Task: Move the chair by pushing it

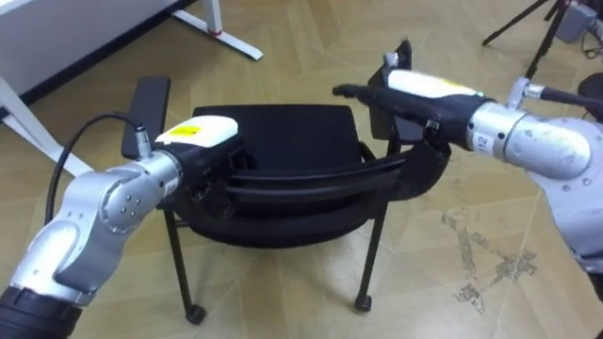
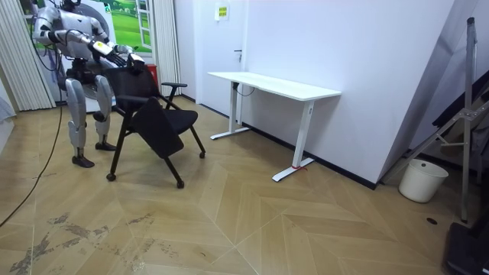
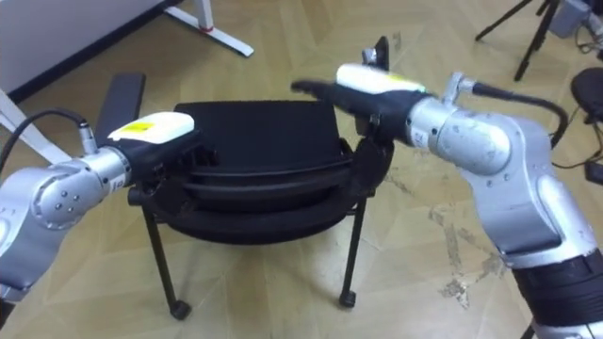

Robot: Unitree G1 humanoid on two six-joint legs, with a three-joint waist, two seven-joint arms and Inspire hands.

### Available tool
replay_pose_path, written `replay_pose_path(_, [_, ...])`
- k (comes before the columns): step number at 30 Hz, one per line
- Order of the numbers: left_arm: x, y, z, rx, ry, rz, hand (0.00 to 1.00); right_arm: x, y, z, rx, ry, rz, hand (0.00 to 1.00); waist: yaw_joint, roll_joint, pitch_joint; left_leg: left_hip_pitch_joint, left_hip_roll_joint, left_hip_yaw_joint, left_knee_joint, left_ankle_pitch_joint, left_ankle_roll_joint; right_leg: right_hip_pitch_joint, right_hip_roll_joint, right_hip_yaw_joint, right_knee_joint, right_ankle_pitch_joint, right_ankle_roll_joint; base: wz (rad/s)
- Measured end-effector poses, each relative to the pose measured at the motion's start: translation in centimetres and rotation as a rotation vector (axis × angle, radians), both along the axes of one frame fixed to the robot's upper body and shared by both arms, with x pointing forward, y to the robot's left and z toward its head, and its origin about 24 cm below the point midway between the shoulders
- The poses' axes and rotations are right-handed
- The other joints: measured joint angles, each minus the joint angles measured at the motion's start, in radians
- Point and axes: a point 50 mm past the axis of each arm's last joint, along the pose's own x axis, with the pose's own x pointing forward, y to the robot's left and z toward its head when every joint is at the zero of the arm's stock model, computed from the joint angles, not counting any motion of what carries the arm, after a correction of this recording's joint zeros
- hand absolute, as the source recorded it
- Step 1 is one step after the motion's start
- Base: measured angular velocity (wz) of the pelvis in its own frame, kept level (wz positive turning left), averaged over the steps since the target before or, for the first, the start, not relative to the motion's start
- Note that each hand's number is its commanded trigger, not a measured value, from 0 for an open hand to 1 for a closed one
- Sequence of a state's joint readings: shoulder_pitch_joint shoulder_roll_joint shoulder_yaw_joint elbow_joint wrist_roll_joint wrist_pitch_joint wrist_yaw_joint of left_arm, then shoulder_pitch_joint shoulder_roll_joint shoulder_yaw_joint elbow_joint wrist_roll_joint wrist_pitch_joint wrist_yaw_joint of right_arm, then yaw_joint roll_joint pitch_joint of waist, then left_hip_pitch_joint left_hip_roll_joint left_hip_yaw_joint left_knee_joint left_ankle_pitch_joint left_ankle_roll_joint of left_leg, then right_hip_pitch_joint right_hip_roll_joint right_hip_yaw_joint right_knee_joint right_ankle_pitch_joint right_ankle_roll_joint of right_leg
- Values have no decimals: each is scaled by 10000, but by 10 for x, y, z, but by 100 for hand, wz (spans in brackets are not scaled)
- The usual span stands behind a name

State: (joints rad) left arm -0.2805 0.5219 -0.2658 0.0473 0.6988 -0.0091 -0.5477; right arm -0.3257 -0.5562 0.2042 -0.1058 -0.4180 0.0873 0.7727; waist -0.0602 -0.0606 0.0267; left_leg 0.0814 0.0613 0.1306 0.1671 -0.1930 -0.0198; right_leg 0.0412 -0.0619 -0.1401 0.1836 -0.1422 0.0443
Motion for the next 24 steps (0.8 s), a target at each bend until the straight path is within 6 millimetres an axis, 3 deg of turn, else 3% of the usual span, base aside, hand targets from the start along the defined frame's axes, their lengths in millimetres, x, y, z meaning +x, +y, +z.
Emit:
replay_pose_path(5, [-1,-6,-2,-161,-88,-161,100,-10,-3,-25,-300,961,3,0,146,157,22,2,-13,-109,1,0,0,37,-2,6,2,0,0,4])
replay_pose_path(12, [-2,-11,-4,-305,-41,-236,100,-10,-3,-30,-359,1022,-131,0,215,259,-15,24,-22,-301,6,0,0,106,1,1,15,0,0,5])
replay_pose_path(15, [-3,-12,-7,-278,55,-261,100,-9,-2,-39,-56,1149,-391,0,324,310,-13,204,-32,-797,6,1,1,236,20,-14,57,0,0,-6])
replay_pose_path(21, [-7,-15,-14,-331,233,-311,100,-12,-5,-58,718,888,-976,0,312,435,-28,449,-40,-1270,13,1,1,513,27,-197,104,0,0,6])
replay_pose_path(24, [-12,-14,-21,-429,370,-194,100,-13,-3,-68,1150,764,-1304,0,77,598,-110,509,-74,-1359,13,-1,-1,772,1,-312,-25,10,-17,16])
